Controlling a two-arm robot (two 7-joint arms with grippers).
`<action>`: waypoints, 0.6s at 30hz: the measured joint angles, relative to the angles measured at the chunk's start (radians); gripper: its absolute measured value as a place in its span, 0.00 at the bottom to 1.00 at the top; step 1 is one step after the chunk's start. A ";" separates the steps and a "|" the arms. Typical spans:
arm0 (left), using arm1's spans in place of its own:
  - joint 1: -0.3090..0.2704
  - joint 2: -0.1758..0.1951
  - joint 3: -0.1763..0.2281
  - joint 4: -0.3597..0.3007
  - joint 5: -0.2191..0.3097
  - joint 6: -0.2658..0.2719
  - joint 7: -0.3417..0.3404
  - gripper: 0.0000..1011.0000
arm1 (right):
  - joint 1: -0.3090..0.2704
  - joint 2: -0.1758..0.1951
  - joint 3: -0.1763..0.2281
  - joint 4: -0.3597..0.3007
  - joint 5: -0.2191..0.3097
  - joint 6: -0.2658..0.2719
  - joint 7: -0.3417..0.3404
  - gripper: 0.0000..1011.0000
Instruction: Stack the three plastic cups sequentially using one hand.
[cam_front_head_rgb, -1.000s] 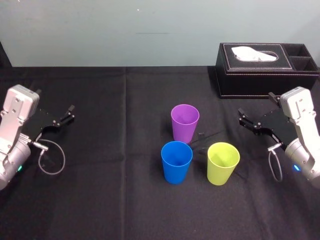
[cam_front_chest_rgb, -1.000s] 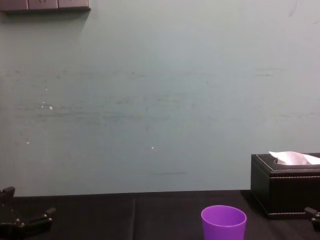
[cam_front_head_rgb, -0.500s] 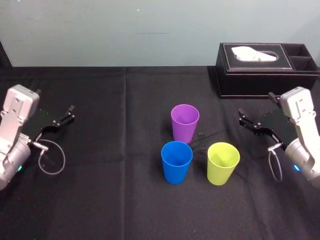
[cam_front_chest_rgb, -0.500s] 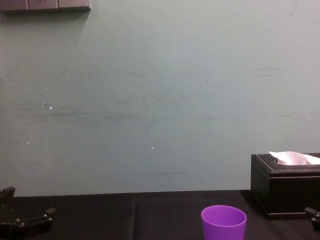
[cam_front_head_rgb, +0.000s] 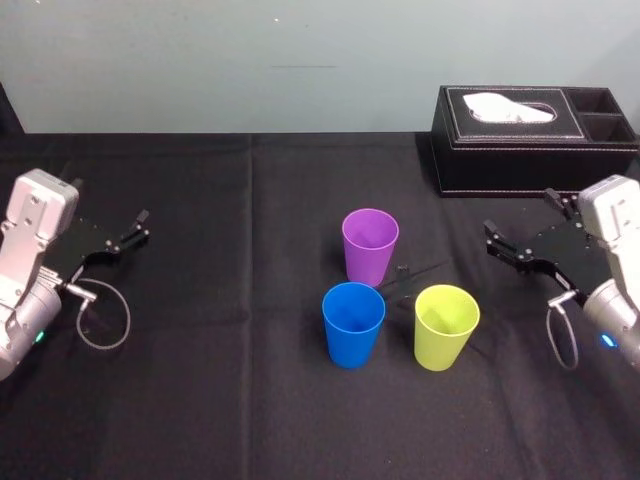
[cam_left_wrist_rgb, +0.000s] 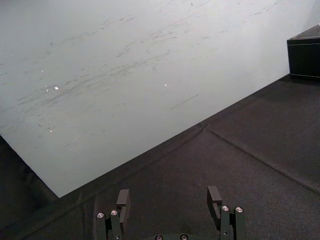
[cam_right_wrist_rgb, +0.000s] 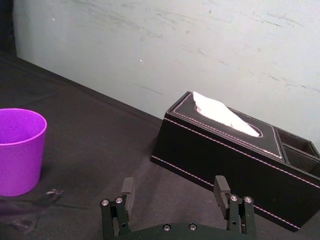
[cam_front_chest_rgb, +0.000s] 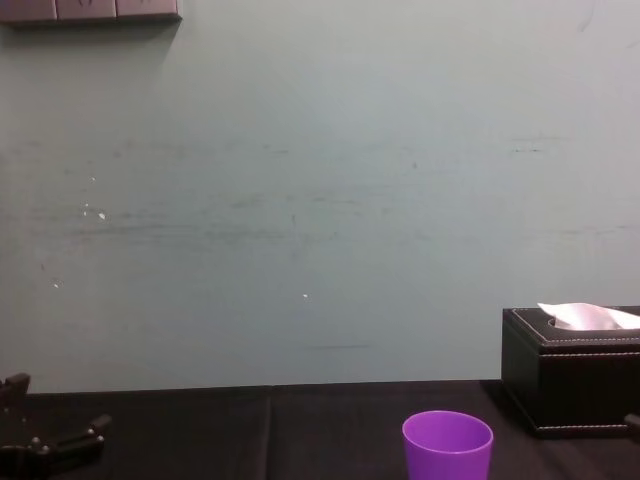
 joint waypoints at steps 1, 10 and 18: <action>0.000 0.000 0.000 0.000 0.000 0.000 0.000 1.00 | -0.005 0.003 0.005 -0.007 0.005 0.001 0.006 0.99; 0.000 0.000 0.000 0.000 0.000 0.000 0.000 1.00 | -0.067 0.062 0.078 -0.101 0.076 0.050 0.072 0.99; 0.000 0.000 0.000 0.000 0.000 0.000 0.000 1.00 | -0.149 0.145 0.137 -0.188 0.125 0.082 0.159 0.99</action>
